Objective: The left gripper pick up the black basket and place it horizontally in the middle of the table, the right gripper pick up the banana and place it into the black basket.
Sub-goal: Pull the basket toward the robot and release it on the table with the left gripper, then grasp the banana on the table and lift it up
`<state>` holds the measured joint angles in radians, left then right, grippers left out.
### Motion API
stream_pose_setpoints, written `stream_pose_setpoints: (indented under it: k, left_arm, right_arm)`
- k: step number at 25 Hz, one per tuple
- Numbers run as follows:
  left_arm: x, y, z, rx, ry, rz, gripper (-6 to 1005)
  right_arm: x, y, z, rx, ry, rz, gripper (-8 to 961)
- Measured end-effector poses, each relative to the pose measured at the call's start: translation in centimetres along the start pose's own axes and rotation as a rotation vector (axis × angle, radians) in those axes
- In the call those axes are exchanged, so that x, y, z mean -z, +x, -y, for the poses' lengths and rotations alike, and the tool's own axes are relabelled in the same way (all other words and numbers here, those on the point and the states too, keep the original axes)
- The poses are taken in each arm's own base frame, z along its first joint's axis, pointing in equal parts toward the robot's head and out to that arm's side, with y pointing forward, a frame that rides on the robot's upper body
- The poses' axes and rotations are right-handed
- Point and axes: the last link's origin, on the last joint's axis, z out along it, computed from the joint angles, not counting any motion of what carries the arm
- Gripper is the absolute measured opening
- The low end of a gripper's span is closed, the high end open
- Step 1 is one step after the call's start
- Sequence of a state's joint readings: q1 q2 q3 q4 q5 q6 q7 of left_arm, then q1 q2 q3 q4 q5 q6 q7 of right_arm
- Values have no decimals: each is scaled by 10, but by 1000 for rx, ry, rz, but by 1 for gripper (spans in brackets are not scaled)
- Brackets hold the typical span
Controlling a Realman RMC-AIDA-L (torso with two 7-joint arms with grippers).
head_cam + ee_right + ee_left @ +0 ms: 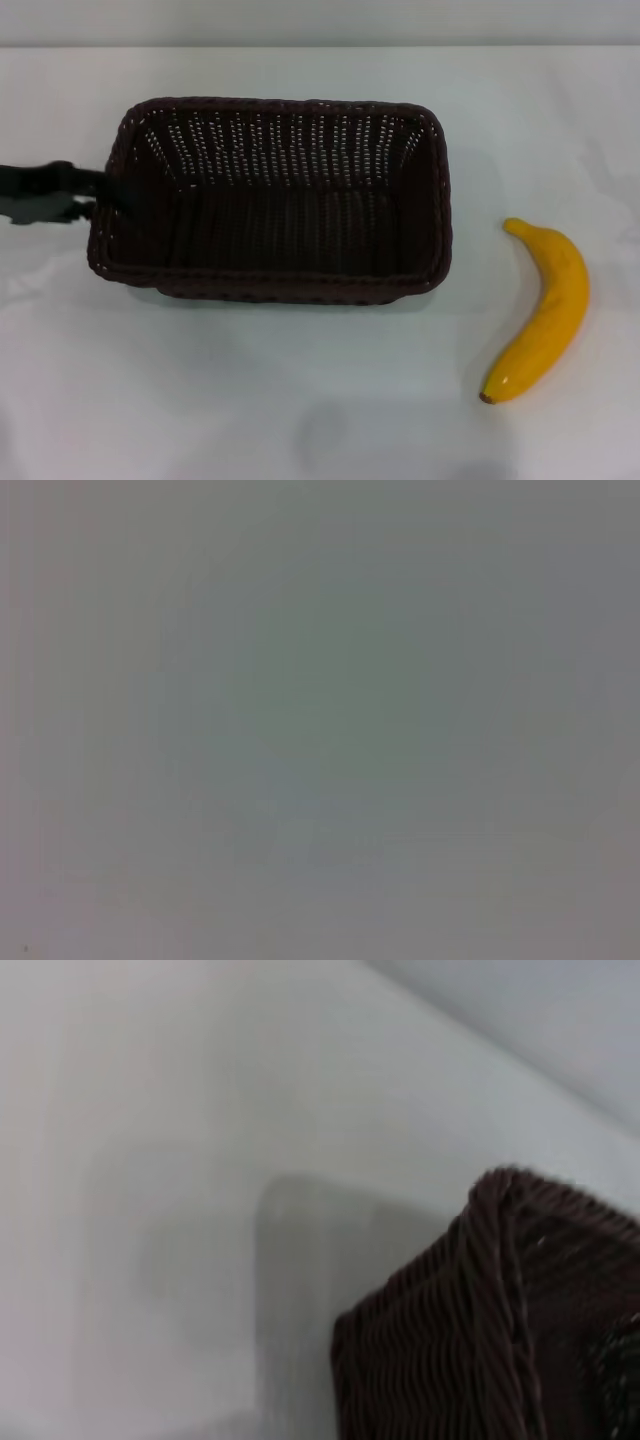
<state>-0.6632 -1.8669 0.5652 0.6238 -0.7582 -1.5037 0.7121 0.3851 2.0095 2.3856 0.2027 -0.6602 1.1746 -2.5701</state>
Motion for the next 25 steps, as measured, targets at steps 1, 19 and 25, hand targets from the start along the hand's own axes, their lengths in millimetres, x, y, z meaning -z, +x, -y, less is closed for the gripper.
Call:
stream_pose_setpoints:
  k: [1, 19, 25]
  left_arm:
    - [5, -3, 4, -6, -28, -50, 600]
    - [77, -75, 73, -176, -5, -887, 724]
    - [83, -98, 83, -297, 173, -1175, 723]
  right_arm:
    - [0, 0, 0, -8, 1, 0, 869]
    - [-27, -43, 22, -490, -258, -343, 869]
    - [-48, -76, -1, -365, -333, -645, 869]
